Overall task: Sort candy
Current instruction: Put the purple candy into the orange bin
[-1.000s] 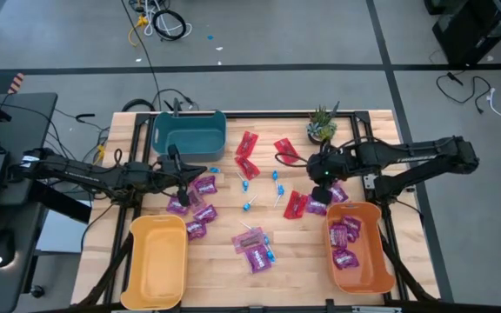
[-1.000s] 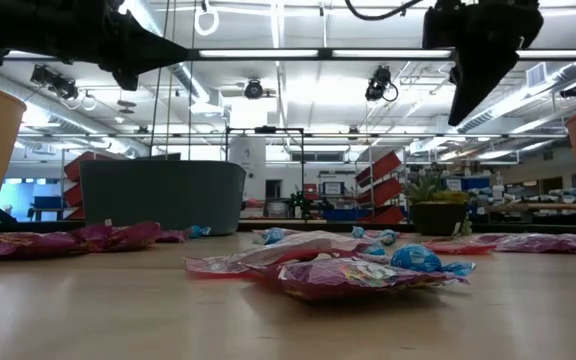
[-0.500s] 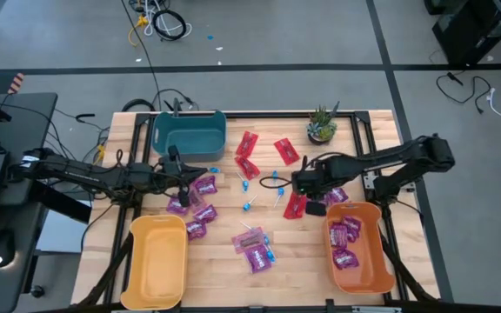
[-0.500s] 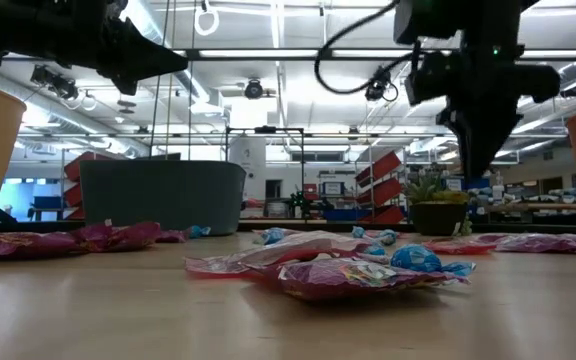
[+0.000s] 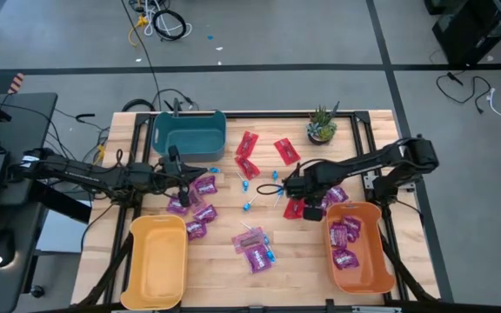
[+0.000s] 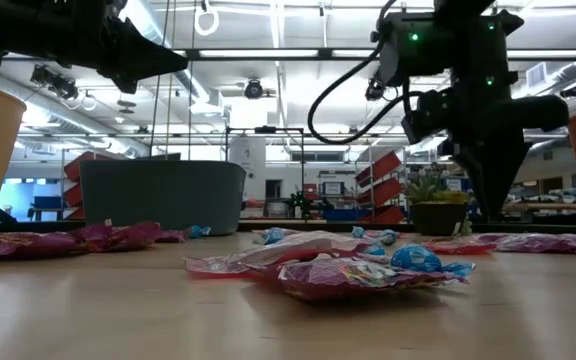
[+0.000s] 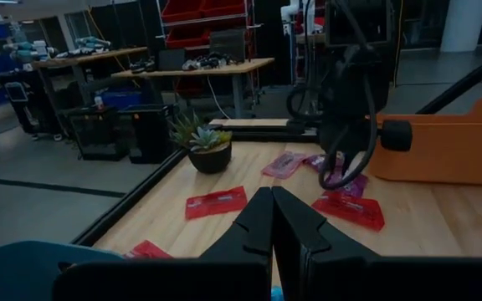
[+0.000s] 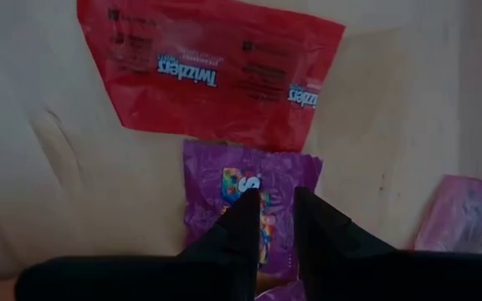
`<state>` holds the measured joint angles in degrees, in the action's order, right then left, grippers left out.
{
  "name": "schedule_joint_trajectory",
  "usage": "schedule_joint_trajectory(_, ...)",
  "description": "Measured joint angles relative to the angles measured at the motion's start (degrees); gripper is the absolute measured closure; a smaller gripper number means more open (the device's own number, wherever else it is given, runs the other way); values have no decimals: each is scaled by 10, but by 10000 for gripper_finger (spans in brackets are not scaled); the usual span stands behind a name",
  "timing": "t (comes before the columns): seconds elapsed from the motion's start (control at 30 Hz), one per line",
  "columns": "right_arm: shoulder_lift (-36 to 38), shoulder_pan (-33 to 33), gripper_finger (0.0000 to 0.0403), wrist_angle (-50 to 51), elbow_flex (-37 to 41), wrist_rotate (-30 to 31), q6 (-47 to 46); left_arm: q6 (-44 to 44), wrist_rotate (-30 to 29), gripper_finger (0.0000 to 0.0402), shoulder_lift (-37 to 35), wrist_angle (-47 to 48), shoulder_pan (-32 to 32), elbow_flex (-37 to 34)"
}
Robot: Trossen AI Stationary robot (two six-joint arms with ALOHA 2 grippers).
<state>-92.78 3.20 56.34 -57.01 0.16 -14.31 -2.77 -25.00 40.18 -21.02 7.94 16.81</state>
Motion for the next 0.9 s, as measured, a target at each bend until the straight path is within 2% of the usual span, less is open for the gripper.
schedule_joint_trajectory(0.23,1,0,341,-6,0,5,51,0,0,396,0,6,0,0)
schedule_joint_trajectory(0.47,1,0,338,-8,0,37,55,0,0,396,0,23,0,0)
schedule_joint_trajectory(0.9,1,0,298,-25,0,51,49,0,0,396,0,26,0,0)
